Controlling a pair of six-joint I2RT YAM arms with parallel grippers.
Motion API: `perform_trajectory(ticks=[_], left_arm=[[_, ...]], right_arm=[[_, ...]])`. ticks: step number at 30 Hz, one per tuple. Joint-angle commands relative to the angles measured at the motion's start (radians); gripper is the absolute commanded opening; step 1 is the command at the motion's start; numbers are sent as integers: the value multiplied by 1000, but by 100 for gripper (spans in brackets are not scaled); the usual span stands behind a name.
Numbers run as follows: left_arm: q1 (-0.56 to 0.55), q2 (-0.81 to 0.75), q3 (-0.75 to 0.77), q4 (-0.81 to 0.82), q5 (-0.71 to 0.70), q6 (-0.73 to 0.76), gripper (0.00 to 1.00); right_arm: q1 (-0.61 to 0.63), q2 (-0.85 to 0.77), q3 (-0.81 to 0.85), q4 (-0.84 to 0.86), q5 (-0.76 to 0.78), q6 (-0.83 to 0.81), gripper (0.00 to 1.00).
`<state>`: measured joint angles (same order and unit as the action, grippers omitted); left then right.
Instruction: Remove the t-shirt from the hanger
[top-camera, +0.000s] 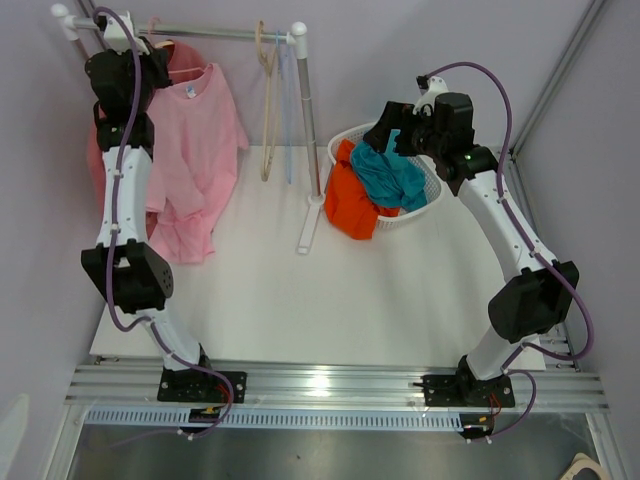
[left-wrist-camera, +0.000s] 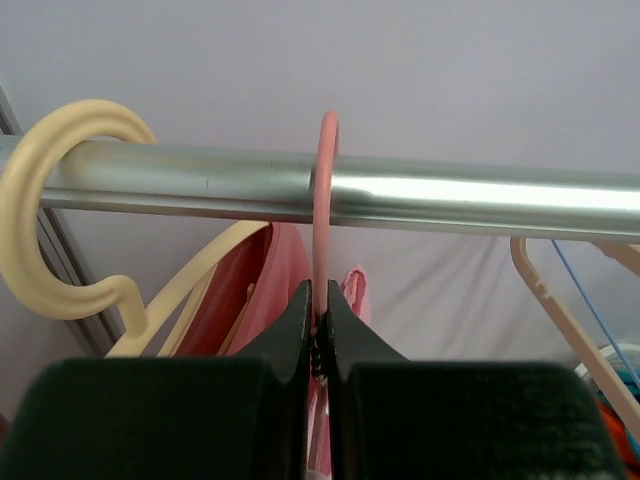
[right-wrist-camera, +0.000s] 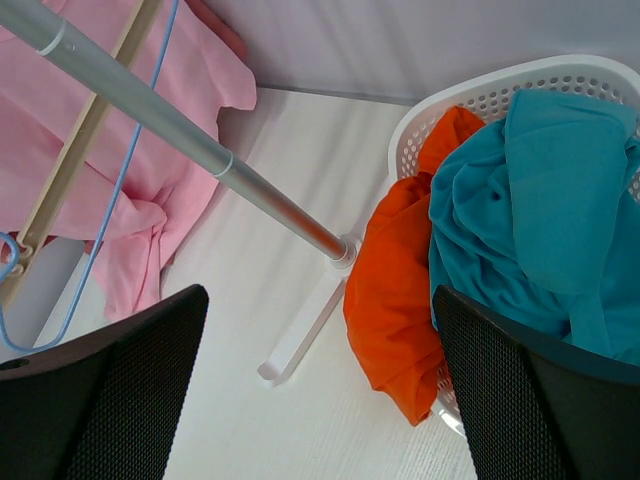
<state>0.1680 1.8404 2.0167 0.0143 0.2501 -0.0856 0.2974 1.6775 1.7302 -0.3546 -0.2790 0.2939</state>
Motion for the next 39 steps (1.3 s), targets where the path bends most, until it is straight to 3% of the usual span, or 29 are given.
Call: perform_trajectory(ticks=[1, 8, 14, 18, 22, 25, 29, 33, 39], left_arm=[[8, -4, 65, 47, 26, -31, 1], [-2, -24, 157, 9, 58, -71, 1], [-44, -127, 85, -43, -30, -31, 1], [-97, -226, -36, -73, -198, -20, 1], [-189, -341, -217, -63, -455, -22, 1], [-240, -440, -326, -83, -566, -60, 1], [-329, -564, -450, -106, -826, -74, 1], [-426, -676, -519, -161, -1024, -95, 1], [-559, -754, -579, -250, -1235, -98, 1]], right_arm=[[-1, -12, 20, 14, -9, -13, 99], [2, -48, -9, 13, -6, -10, 99], [8, -76, -35, 11, -11, -2, 99], [26, -101, -58, 11, 1, -1, 100], [60, -136, -87, 9, 4, -6, 100], [114, -171, -109, 9, -38, -39, 100], [210, -208, -113, -12, -139, -102, 99], [372, -239, -116, -41, -256, -124, 99], [612, -269, -176, 8, -250, -93, 100]])
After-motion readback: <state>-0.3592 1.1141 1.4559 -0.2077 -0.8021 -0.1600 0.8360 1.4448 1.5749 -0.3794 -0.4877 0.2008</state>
